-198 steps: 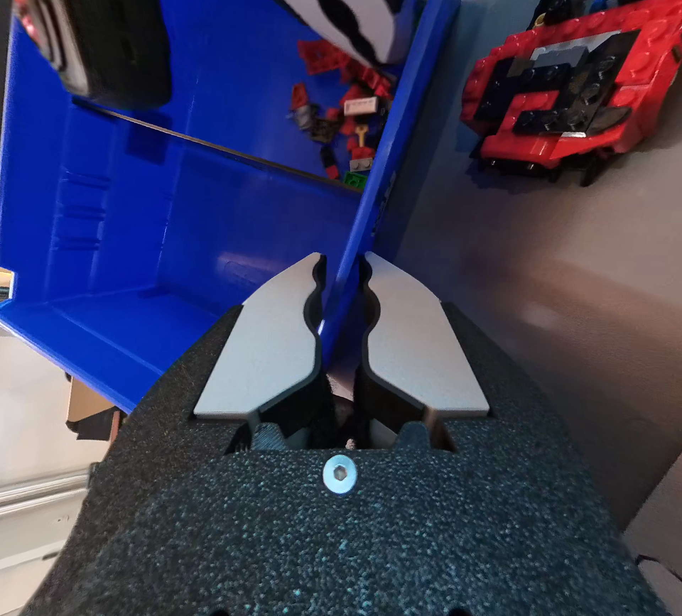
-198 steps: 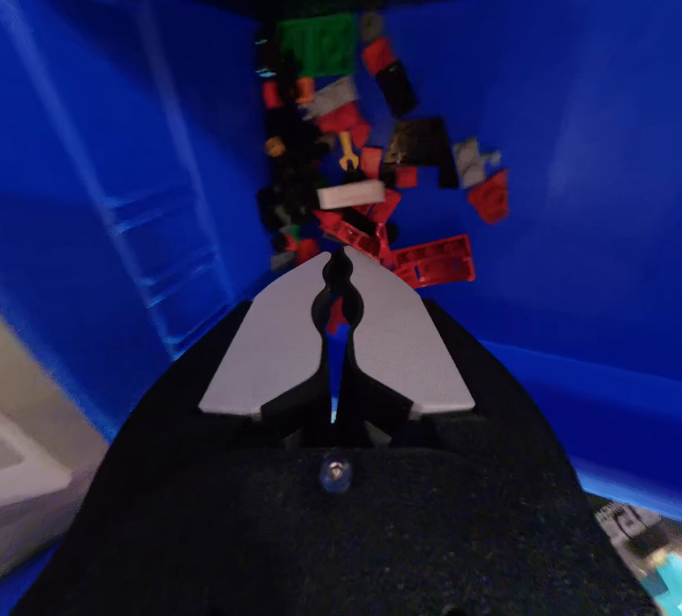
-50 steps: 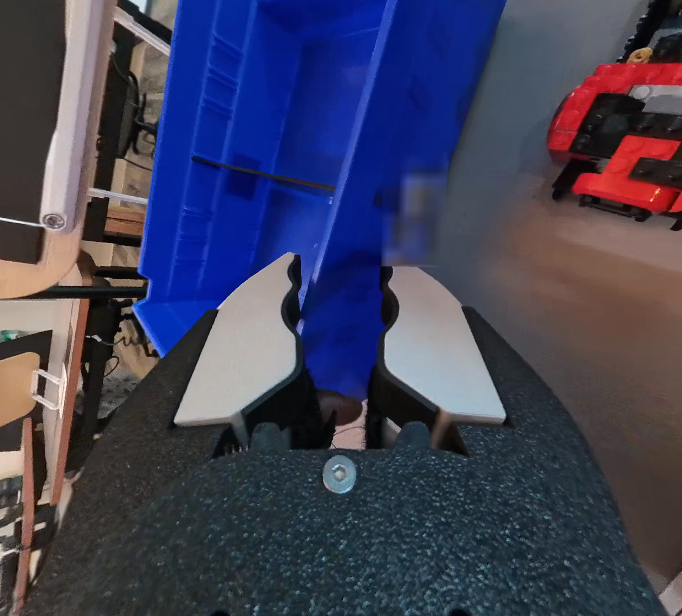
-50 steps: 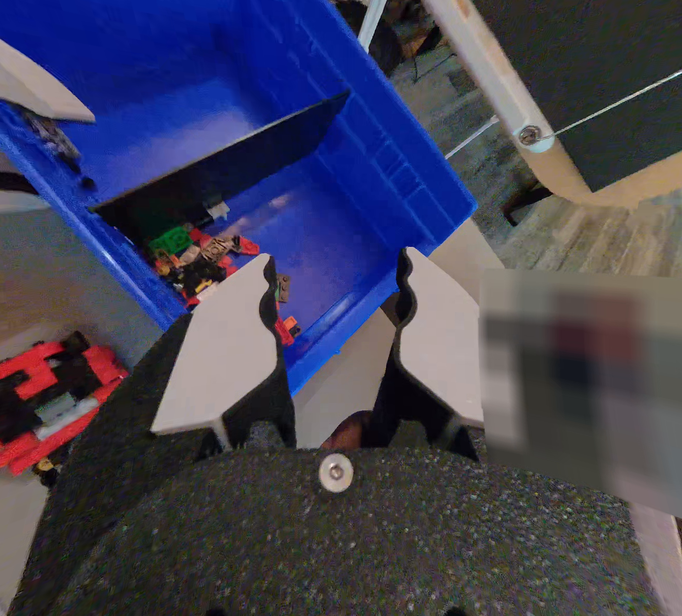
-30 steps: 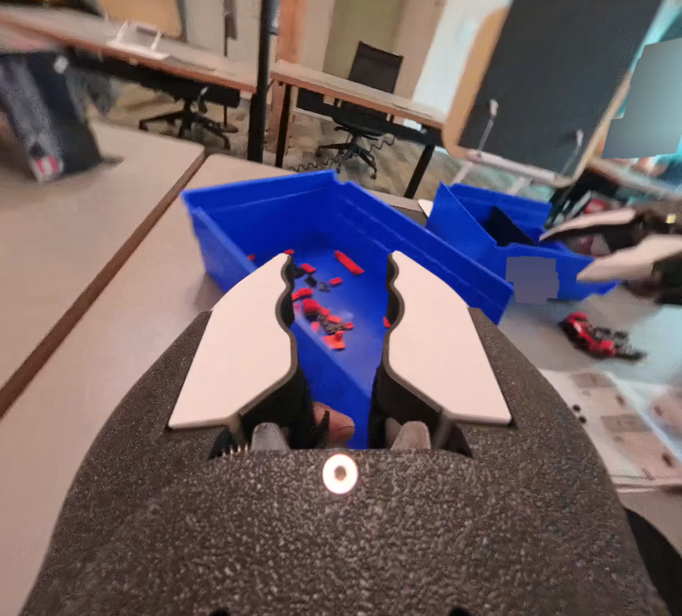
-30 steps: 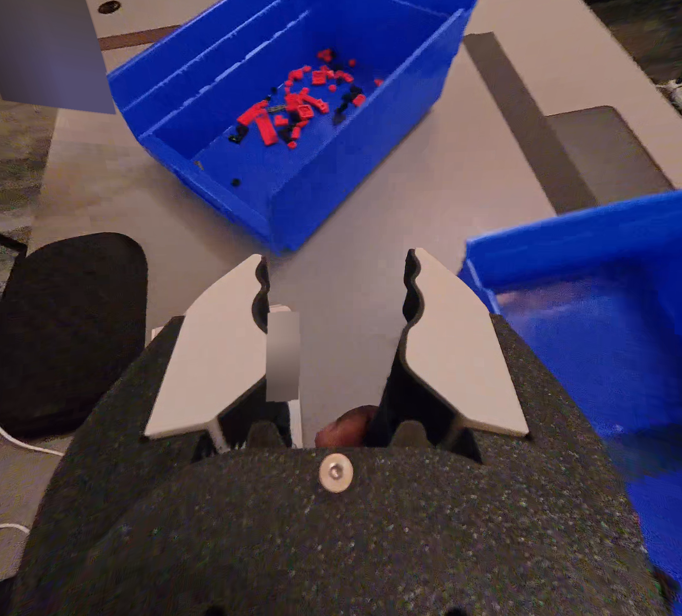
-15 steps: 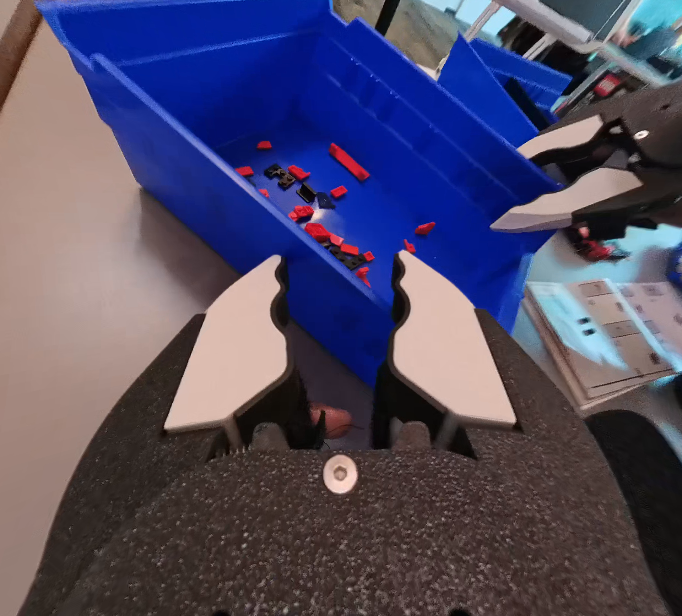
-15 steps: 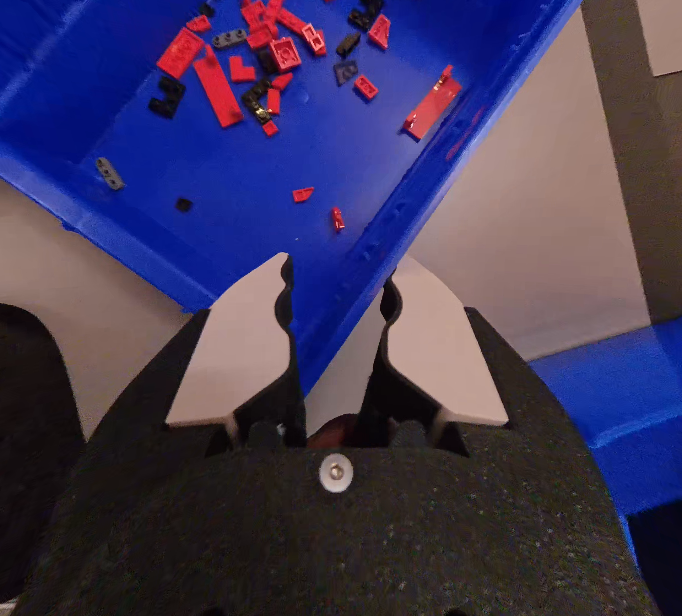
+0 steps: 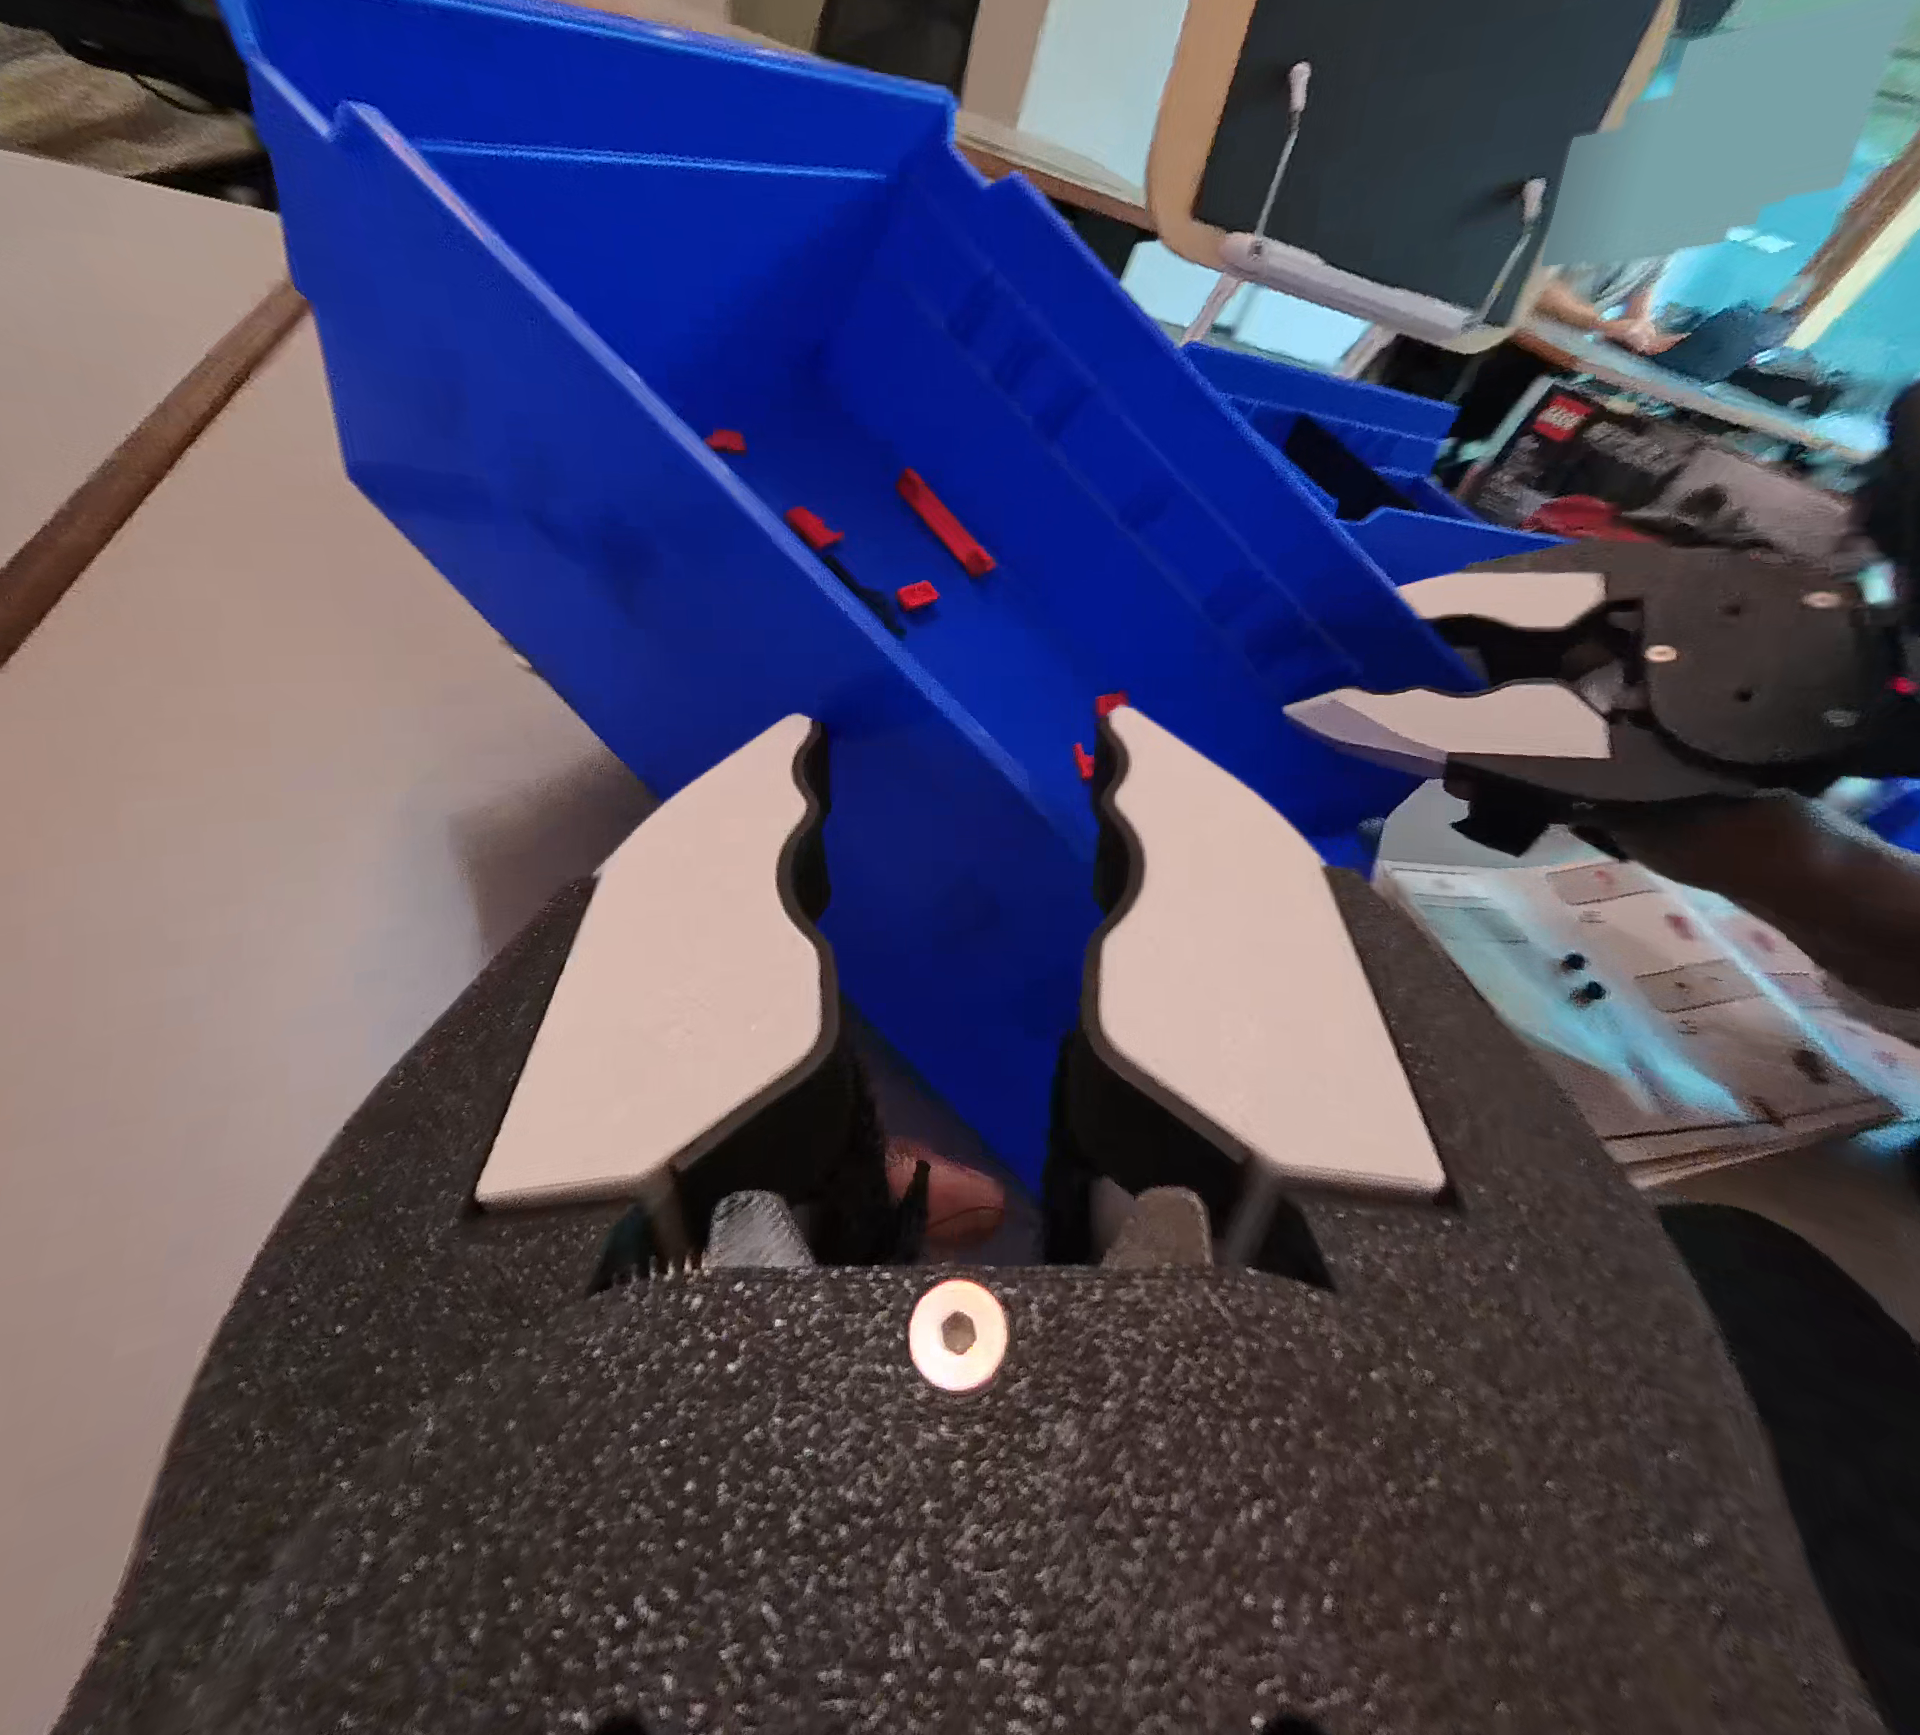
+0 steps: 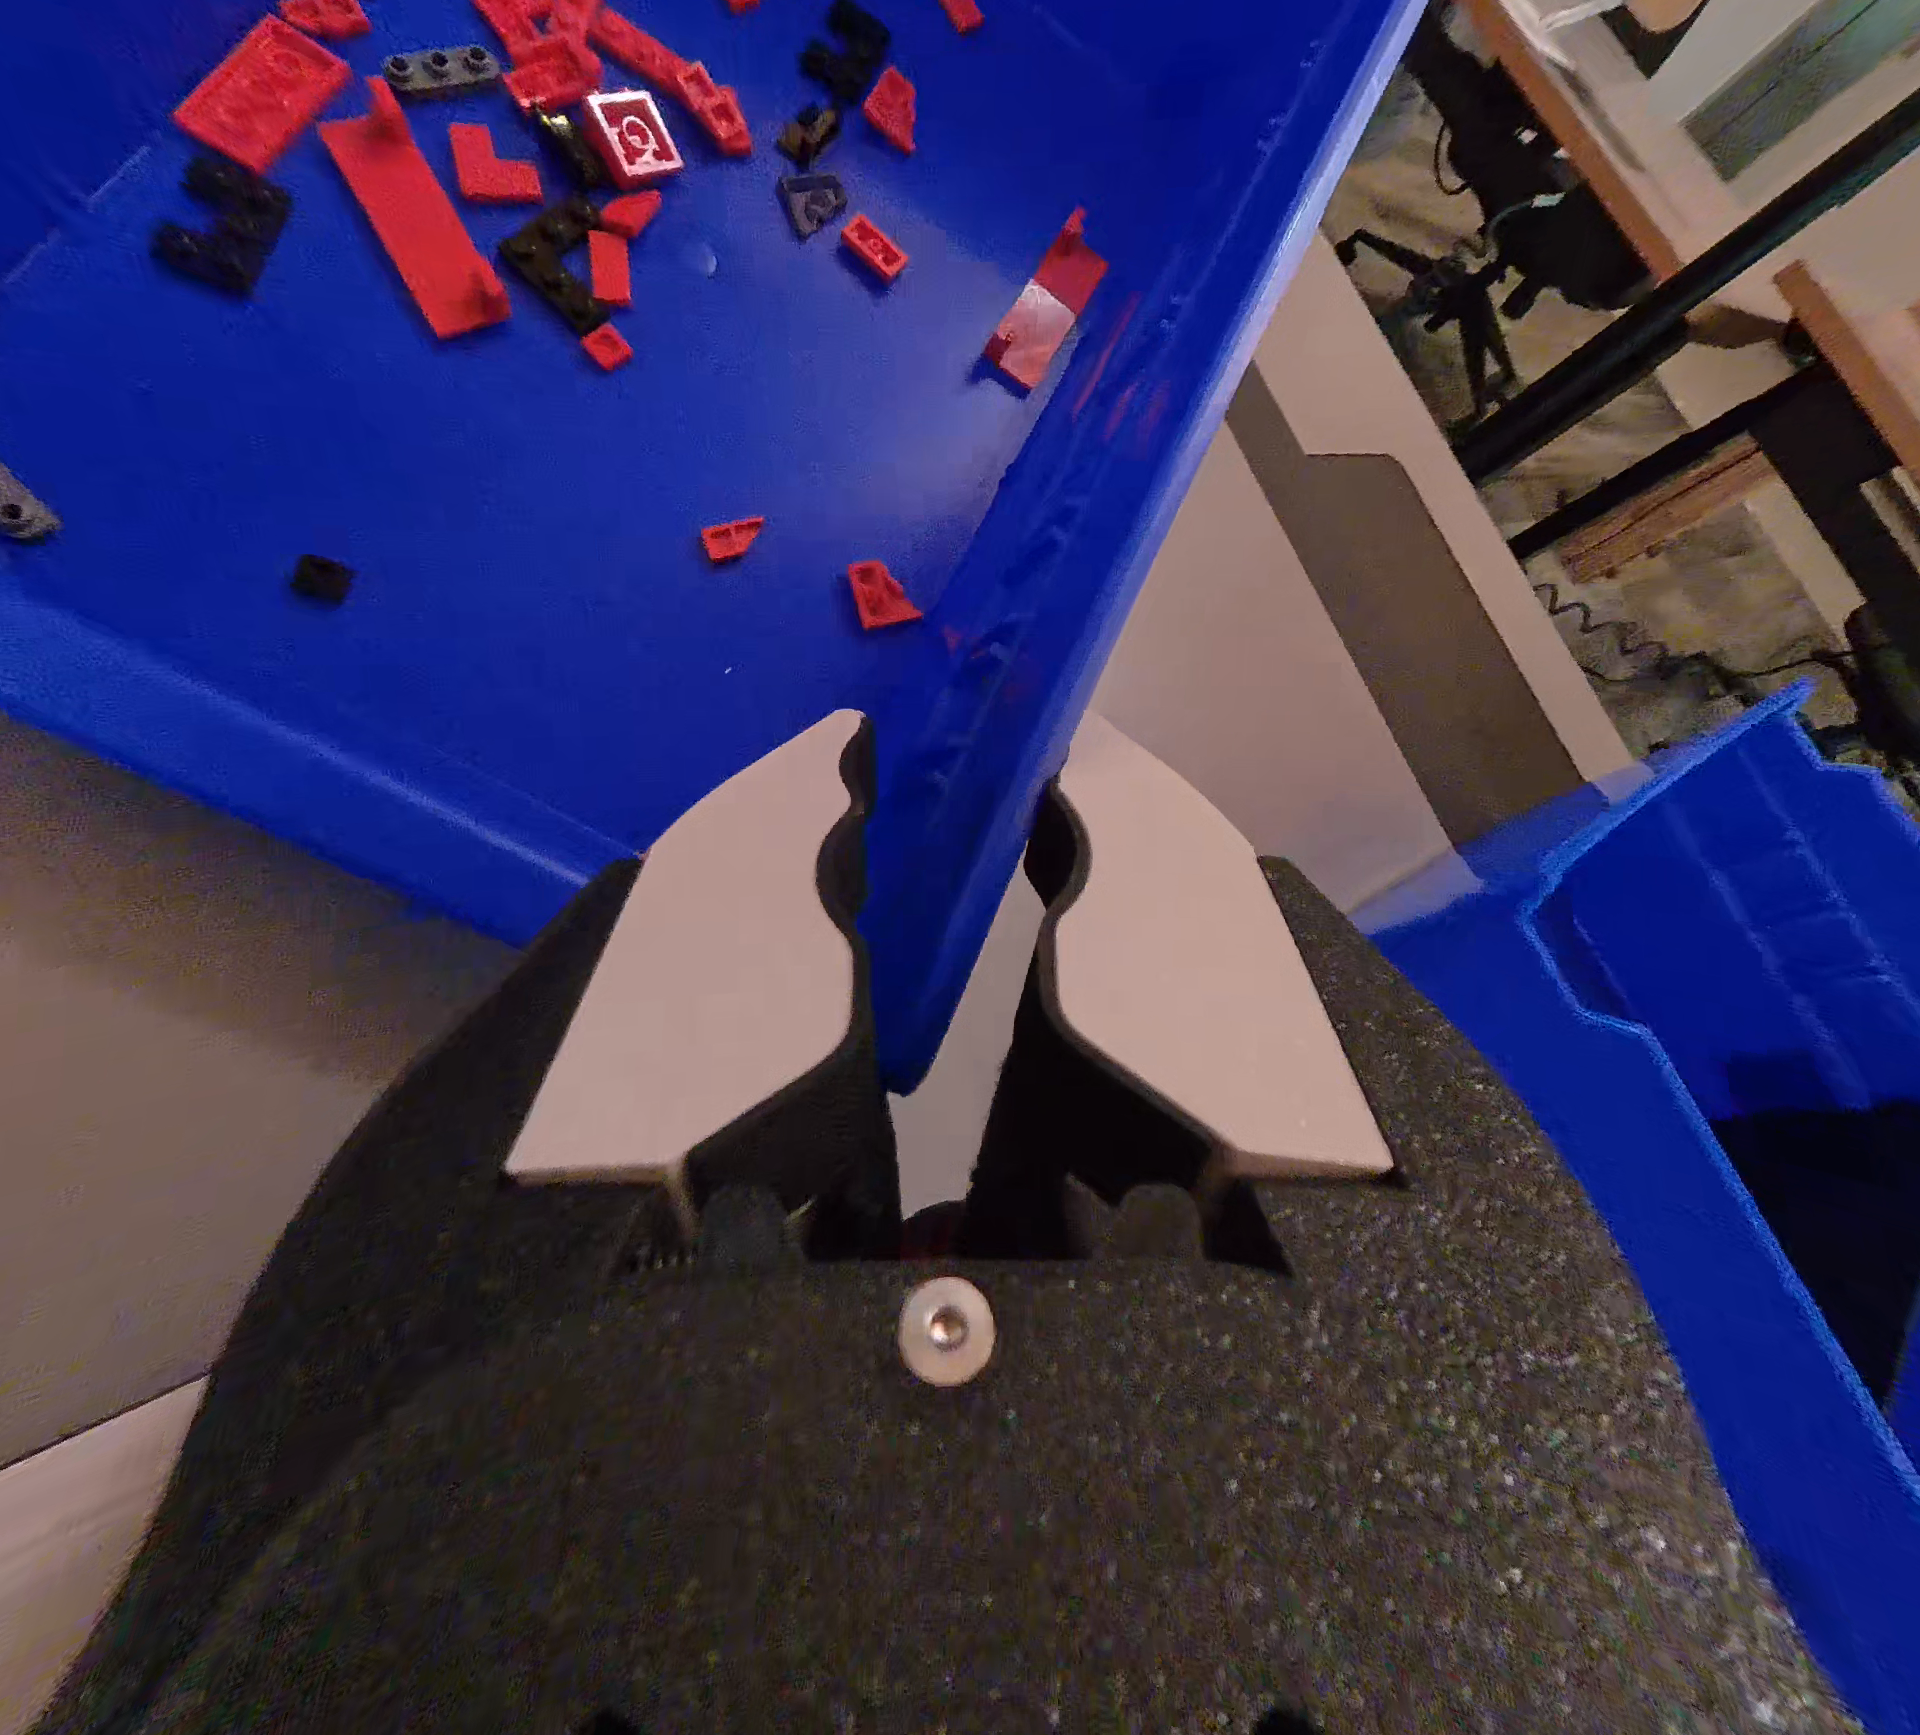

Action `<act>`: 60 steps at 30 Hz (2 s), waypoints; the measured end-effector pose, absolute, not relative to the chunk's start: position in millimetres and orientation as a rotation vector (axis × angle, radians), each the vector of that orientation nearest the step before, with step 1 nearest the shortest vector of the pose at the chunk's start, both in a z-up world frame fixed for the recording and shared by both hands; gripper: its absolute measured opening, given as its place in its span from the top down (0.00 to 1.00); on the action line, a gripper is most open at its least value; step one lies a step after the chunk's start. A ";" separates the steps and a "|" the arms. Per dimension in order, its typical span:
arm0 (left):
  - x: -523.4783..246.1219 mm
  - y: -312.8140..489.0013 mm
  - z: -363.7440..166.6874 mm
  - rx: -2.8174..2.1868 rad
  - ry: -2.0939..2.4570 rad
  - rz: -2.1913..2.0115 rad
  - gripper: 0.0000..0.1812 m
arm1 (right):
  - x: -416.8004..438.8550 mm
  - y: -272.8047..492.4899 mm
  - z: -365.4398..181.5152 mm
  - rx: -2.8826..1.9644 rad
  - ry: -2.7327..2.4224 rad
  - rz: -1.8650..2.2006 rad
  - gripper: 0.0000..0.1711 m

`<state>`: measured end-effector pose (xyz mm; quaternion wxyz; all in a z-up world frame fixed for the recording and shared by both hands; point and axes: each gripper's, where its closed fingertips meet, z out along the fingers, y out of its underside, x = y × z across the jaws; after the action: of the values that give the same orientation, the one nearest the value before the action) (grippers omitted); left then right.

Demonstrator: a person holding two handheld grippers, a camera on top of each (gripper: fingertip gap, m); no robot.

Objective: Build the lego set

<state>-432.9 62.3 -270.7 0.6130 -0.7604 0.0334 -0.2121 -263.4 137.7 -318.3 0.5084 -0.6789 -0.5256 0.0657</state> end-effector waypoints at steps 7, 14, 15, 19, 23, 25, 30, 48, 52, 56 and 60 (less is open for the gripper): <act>-418.2 55.5 -269.5 -1.791 0.133 0.001 0.79 | -253.7 133.5 -318.2 -1.577 -1.238 0.127 0.82; -421.9 53.7 -265.3 -1.711 0.052 0.022 0.86 | -248.5 124.7 -306.6 -1.485 -1.452 -0.024 0.70; -424.2 54.4 -265.1 -1.708 0.050 0.035 0.87 | -249.7 122.9 -302.2 -1.509 -1.470 0.004 0.68; -419.6 61.0 -266.5 -1.703 0.001 -0.060 0.88 | -270.2 119.3 -253.9 -1.407 -1.425 0.059 0.75; -411.0 68.1 -270.9 -1.722 -0.016 -0.128 0.91 | -315.9 88.3 -262.1 -1.400 -1.730 0.245 0.84; -408.3 70.9 -275.0 -1.737 -0.043 -0.191 0.91 | -332.3 75.0 -290.3 -1.543 -1.945 0.402 0.87; -413.4 73.0 -266.5 -1.664 -0.025 -0.032 0.99 | -353.9 81.5 -341.1 -1.906 -2.194 0.630 0.96; -408.7 73.7 -269.6 -1.671 -0.021 -0.133 0.96 | -370.2 111.8 -384.8 -1.916 -2.310 0.369 0.96; -409.1 73.7 -268.8 -1.670 -0.023 -0.108 0.96 | -369.8 112.2 -379.3 -1.856 -2.314 0.384 0.96; -415.8 71.8 -265.3 -1.659 -0.010 0.036 0.95 | -368.8 110.7 -343.9 -1.787 -2.222 0.434 0.97; -413.2 73.2 -262.1 -1.664 0.028 0.122 0.95 | -341.0 96.4 -282.2 -1.696 -2.090 0.501 0.97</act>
<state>-413.2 73.2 -262.1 0.6718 -0.7386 0.0124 0.0541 -341.0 96.4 -282.2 0.2008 -0.6069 -0.7478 0.1793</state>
